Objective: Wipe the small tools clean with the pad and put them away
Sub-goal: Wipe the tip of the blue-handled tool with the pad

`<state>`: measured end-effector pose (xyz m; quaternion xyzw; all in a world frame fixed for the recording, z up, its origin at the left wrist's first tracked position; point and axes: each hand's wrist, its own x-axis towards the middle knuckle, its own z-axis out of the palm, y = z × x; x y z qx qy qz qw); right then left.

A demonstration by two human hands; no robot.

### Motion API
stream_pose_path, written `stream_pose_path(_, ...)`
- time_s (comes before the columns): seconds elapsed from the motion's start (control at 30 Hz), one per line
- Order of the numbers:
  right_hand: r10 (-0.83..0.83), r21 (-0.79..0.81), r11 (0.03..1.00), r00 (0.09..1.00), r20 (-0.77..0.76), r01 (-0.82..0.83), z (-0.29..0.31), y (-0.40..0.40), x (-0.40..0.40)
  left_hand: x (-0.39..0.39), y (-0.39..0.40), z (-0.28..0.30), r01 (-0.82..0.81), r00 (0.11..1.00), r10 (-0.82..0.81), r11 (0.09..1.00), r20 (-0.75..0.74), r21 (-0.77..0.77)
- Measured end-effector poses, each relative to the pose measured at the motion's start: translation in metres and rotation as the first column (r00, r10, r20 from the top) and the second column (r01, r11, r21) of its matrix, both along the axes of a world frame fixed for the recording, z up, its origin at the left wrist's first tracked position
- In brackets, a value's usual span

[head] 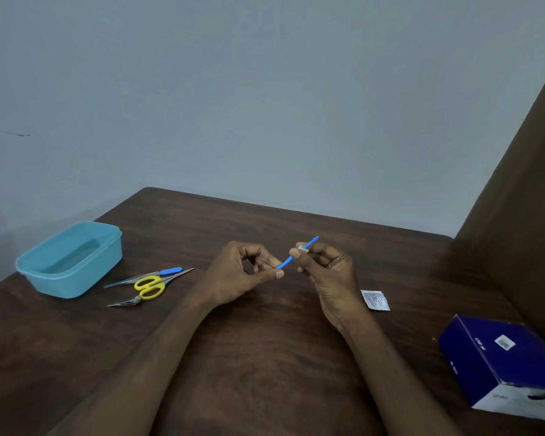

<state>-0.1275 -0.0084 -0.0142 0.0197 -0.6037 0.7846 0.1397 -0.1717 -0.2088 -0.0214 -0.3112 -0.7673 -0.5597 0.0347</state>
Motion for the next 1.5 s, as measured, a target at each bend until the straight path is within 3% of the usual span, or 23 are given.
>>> stream_pose_path(0.1, -0.036, -0.037, 0.999, 0.999, -0.004, 0.036, 0.0, -0.002, 0.0, 0.0, 0.001, -0.001, -0.012, 1.0, 0.012, 1.0, -0.023, 0.003)
stream_pose_path(0.33, -0.074, -0.321, 0.943, 0.996, 0.047, 0.085, 0.003, 0.0, -0.003, 0.001, 0.0, -0.001, -0.03, 0.999, 0.031, 0.998, 0.017, -0.05)
stream_pose_path(0.63, -0.085, -0.342, 0.935, 0.995, 0.042, 0.095, 0.001, 0.004, -0.002, 0.0, 0.003, -0.003, -0.022, 0.999, 0.026, 0.994, 0.04, -0.104)
stream_pose_path(0.9, -0.099, -0.384, 0.918, 0.995, 0.028, 0.102, 0.0, 0.006, -0.003, -0.006, 0.003, -0.006, -0.042, 0.999, 0.041, 0.998, 0.025, 0.04)
stream_pose_path(1.07, -0.071, -0.363, 0.928, 0.997, 0.036, 0.08, -0.001, 0.004, -0.005, -0.008, 0.003, -0.006, -0.136, 0.989, 0.123, 0.973, 0.081, 0.185)
stream_pose_path(1.37, -0.046, -0.169, 0.984, 0.998, 0.053, 0.055, -0.006, -0.005, -0.001, -0.001, 0.006, -0.007, -0.168, 0.986, 0.168, 0.982, 0.008, 0.084)
stream_pose_path(1.5, -0.049, -0.092, 0.994, 0.998, 0.047, 0.053, -0.006, -0.008, 0.0, 0.003, 0.004, -0.003, -0.105, 0.987, 0.101, 0.994, 0.124, 0.023)
